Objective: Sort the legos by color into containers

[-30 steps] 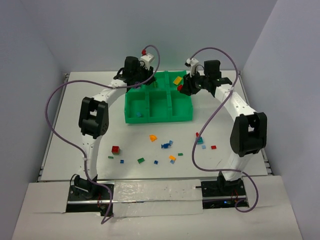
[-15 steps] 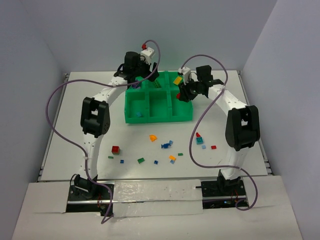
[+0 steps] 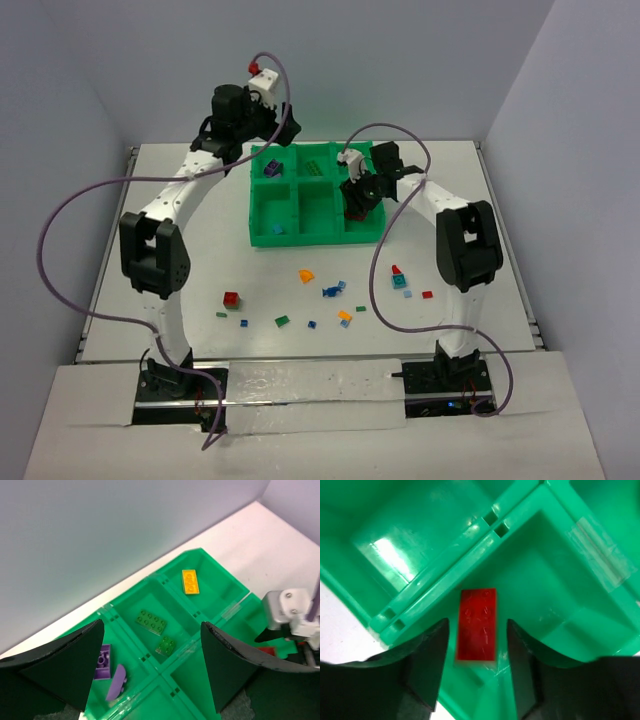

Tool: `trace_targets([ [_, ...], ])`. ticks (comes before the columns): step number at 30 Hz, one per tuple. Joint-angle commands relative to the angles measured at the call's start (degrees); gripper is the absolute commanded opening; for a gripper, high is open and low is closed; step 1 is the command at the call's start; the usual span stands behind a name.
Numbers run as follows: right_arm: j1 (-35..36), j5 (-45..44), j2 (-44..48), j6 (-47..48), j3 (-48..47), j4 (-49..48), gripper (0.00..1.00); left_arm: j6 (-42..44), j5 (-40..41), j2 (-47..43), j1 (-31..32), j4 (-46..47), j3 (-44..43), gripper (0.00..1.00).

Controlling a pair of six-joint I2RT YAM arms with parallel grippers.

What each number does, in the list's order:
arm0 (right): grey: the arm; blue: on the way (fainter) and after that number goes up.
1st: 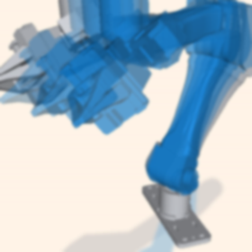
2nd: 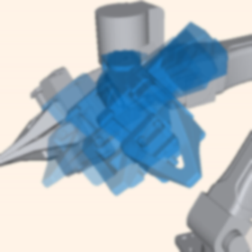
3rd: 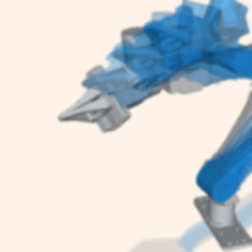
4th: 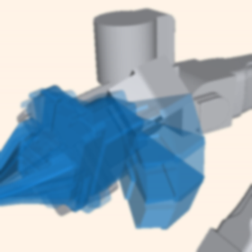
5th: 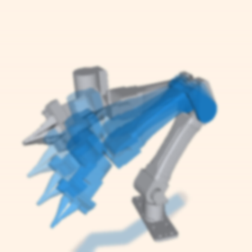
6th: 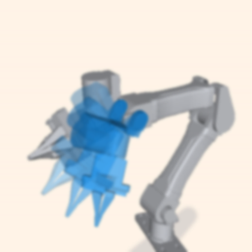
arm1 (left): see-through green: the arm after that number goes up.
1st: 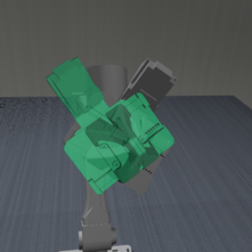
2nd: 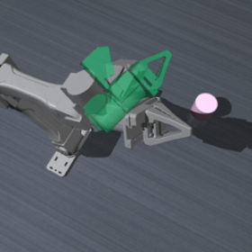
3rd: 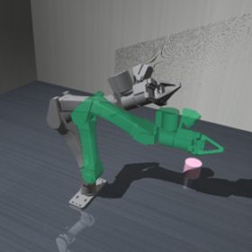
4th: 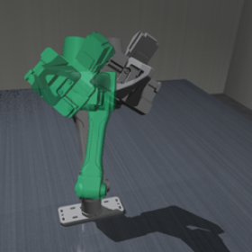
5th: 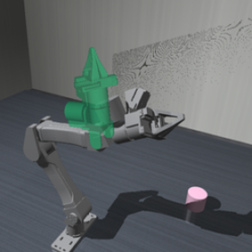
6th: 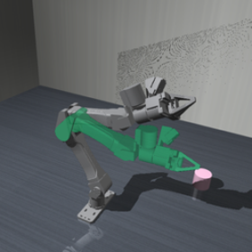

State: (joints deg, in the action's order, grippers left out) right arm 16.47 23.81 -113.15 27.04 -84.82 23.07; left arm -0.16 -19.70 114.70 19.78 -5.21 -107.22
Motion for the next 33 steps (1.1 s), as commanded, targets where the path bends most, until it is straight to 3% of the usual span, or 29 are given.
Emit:
trace_targets([
  [1,0.40,-3.23,1.68,-1.17,-1.62,-2.97,0.62,-2.03,-0.65,-5.33,-1.52,1.97,2.92,0.88],
  [7,-0.18,-3.80,8.97,-3.25,-0.45,1.03,0.77,-1.79,-1.04,-8.91,-2.81,2.92,7.04,0.88],
  [11,-2.09,-3.09,17.25,-4.59,2.99,5.74,0.77,-0.92,-1.13,-11.35,-3.52,3.65,10.70,0.88],
  [18,-3.55,-5.98,32.06,-1.63,18.11,21.66,0.66,-0.46,-0.62,-16.15,-6.11,4.08,17.45,0.88],
  [21,-3.55,-6.88,33.51,-7.65,21.19,26.67,0.66,-0.16,-0.30,-17.16,-6.99,3.95,19.47,0.88],
  [25,-3.46,-6.23,36.78,-11.32,26.53,26.79,0.77,1.92,-0.25,-18.32,-7.67,3.79,20.93,0.88],
  [33,-3.70,-8.32,32.98,-16.56,28.66,25.18,0.79,2.80,0.55,-20.57,-8.48,3.48,23.40,0.88],
])
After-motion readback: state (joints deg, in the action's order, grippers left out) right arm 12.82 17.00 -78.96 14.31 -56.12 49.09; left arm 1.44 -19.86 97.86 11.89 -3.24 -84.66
